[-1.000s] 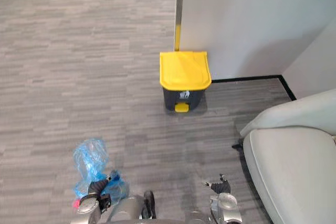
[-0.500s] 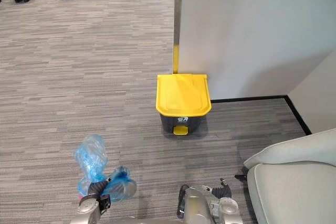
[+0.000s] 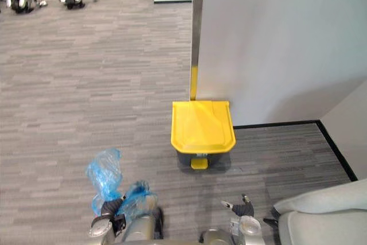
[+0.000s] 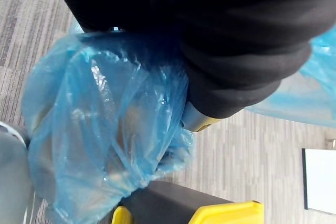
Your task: Gather rubbish on tea table into small bin, then transfer packed bag to large trash can.
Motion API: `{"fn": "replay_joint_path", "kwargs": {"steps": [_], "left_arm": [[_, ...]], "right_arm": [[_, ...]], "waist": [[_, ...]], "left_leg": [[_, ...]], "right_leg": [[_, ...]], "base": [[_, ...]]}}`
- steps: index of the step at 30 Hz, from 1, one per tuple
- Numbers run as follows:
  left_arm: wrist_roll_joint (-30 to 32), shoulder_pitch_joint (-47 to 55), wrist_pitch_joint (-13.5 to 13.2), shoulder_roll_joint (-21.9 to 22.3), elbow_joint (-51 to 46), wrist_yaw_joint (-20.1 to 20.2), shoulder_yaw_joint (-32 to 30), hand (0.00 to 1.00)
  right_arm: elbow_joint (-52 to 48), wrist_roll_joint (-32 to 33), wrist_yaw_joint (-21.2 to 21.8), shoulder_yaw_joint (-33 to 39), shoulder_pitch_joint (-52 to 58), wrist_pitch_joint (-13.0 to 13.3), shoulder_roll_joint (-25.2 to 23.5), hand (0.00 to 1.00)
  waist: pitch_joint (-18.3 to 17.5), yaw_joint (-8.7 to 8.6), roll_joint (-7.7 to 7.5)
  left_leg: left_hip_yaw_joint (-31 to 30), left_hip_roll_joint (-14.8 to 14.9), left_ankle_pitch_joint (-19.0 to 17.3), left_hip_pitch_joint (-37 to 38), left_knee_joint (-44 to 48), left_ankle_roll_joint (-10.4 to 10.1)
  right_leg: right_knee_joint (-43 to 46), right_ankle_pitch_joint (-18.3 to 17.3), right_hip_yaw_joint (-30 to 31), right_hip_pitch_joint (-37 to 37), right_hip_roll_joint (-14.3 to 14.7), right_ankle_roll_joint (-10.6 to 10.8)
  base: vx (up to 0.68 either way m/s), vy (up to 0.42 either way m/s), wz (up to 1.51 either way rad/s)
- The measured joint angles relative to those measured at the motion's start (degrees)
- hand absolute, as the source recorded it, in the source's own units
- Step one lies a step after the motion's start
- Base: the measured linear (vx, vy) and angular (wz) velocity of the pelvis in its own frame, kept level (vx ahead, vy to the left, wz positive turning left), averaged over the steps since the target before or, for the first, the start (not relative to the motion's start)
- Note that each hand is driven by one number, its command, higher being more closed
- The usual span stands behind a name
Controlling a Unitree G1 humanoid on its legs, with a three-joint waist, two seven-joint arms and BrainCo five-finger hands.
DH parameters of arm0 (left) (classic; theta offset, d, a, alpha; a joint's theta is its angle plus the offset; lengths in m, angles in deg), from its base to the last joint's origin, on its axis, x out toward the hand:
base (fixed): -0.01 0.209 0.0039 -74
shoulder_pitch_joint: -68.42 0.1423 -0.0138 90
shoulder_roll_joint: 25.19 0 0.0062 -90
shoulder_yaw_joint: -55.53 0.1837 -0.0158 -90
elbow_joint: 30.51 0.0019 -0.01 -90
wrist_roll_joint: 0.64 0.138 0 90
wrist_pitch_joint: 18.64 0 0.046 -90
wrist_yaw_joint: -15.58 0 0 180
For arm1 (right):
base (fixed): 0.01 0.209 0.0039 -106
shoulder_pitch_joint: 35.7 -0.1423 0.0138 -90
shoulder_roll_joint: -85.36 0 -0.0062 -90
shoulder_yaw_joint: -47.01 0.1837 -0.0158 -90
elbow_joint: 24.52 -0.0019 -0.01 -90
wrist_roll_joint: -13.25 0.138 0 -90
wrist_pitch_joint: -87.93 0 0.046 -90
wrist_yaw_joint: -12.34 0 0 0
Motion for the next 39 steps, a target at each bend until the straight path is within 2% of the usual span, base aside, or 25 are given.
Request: {"fn": "replay_joint_path", "kwargs": {"steps": [1, 3, 5, 7, 8, 10, 12, 13, 14, 16, 18, 21, 31, 39], "left_arm": [[0.01, -0.71, 0.02, -0.58, 0.68, -0.01, 0.02, 1.0], [0.04, -1.0, 0.04, -0.82, 1.65, 0.0, 0.05, 1.0], [0.04, -0.85, 0.06, -1.15, 2.83, 0.01, 0.13, 1.0], [0.03, -0.4, 0.06, -1.94, 3.0, 0.02, 1.03, 1.0], [0.03, -0.47, 0.05, -2.36, 3.03, 0.0, 1.85, 1.0], [0.03, -0.57, 0.03, -3.2, 3.17, 0.01, 1.98, 1.0], [0.03, -1.01, 0.02, -3.59, 4.5, 0.04, 2.01, 1.0], [0.03, -0.96, -0.05, -4.18, 4.85, 0.06, 2.03, 1.0], [0.0, -1.24, -0.2, -4.01, 5.91, 0.05, 2.01, 1.0], [0.02, -1.43, -0.27, -2.53, 6.69, 0.19, 2.32, 1.0], [0.05, -1.37, -0.27, -1.69, 6.69, 0.2, 2.25, 1.0], [0.47, -1.11, -0.26, -1.47, 6.77, 0.24, 1.73, 1.0], [0.53, -0.77, -0.24, -2.49, 8.81, 0.27, 1.46, 1.0], [0.55, -0.58, -0.24, -5.05, 9.03, 0.27, 1.85, 1.0]], "right_arm": [[0.04, -0.01, -0.19, 0.13, 0.38, -0.01, -0.02, 0.0], [0.14, -0.22, -0.31, 0.24, 0.35, -0.01, 0.08, 0.0], [1.85, -0.57, -0.25, 0.17, -1.18, -0.04, 0.06, 0.0], [2.68, -0.78, -0.2, -0.14, -2.1, 0.01, -0.11, 0.0], [3.6, -0.81, -0.18, -0.36, -2.68, 0.07, -0.09, 0.0], [4.56, -0.88, -0.14, -0.88, -3.59, 0.02, -0.04, 0.0], [4.88, -1.29, -0.13, -1.1, -4.03, 0.03, 0.47, 0.0], [5.08, -1.36, -0.15, -1.28, -4.25, 0.03, 0.68, 0.0], [5.93, -1.52, -0.19, -1.55, -3.89, 0.04, 1.47, 0.0], [6.54, -1.97, -0.26, -1.42, -4.01, -0.05, 2.58, 0.0], [6.64, -1.96, -0.28, -0.95, -3.56, -0.05, 3.02, 0.0], [6.8, -1.95, -0.28, -0.84, -2.07, -0.04, 2.96, 0.0], [8.61, -1.94, -0.22, -0.24, -2.1, 0.02, 3.31, 0.0], [10.25, -1.94, -0.19, -0.25, -2.87, 0.16, 4.95, 0.0]], "waist": [[-0.41, -0.01, -0.73], [-0.53, 0.04, -1.05], [-0.41, 0.07, -0.8], [-0.33, 0.01, -0.62], [-0.29, -0.02, -0.31], [-0.17, -0.04, 0.03], [-0.05, -0.37, 0.04], [-0.03, -0.64, -0.81], [0.44, -1.41, -1.54], [0.42, -1.58, 0.12], [0.25, -1.61, 0.96], [0.23, -1.66, 0.77], [-0.42, -1.66, 1.42], [-0.56, -1.65, 1.6]], "left_leg": [[1.44, -1.02, -0.79, 0.4, 0.42, 0.95], [2.65, -2.83, -1.38, 2.05, -0.38, 1.9], [4.16, -4.53, -1.88, 6.78, -3.22, 2.71], [4.52, -4.79, -1.96, 9.94, -5.42, 2.84], [4.41, -4.26, -2.07, 11.44, -7.16, 3.02], [4.41, -3.53, -2.06, 11.85, -8.12, 3.0], [3.98, -2.6, -2.06, 12.18, -8.03, 2.94], [3.63, -3.0, -2.08, 12.34, -7.57, 2.15], [1.8, -3.72, -2.87, 13.0, -7.16, 0.49], [-0.56, -2.35, -2.61, 12.96, -8.36, -0.2], [-0.79, -1.0, -1.89, 13.08, -10.04, -1.37], [-1.79, 0.17, -1.03, 14.12, -12.3, -2.61], [-4.03, -1.05, -0.11, 15.19, -14.78, -2.13], [-7.06, -1.86, 1.01, 15.0, -14.88, -1.36]], "right_leg": [[0.04, -0.23, 0.51, 0.01, -1.36, 0.48], [0.55, 0.22, 1.51, 0.62, -2.77, 1.77], [7.2, 0.37, 3.43, -0.57, -4.62, 2.62], [14.44, 1.71, 3.34, -3.14, -5.46, 4.35], [17.76, 1.41, 2.85, -4.78, -5.39, 3.26], [17.55, -0.63, 1.83, -6.88, -4.83, 2.23], [13.84, -0.84, 0.66, -9.52, -3.73, 1.34], [9.21, 1.93, 0.92, -9.69, -3.26, 0.92], [7.01, 4.18, 1.0, -8.69, -2.99, 0.72], [5.16, 4.89, 0.91, -8.09, -1.26, -0.34], [2.51, 6.2, 0.59, -7.63, 0.48, -1.06], [-2.4, 8.41, -0.33, -5.06, 2.27, -1.61], [-12.48, 13.13, -1.1, 0.16, 2.65, -0.21], [-18.46, 16.18, -2.98, 3.8, 2.45, -0.57]], "base": [[0.31, 0.185, -0.13], [0.3, 0.176, -0.22], [0.22, 0.113, -0.36], [0.16, 0.069, -0.31], [0.14, 0.033, -0.2], [0.11, -0.058, -0.1], [0.06, -0.119, -0.03], [0.06, -0.127, 0.17], [0.1, -0.171, 0.18], [0.06, -0.132, -0.05], [-0.01, -0.11, -0.14], [-0.01, -0.089, 0.02], [0.03, 0.034, 0.06], [-0.01, 0.009, 0.12]]}}
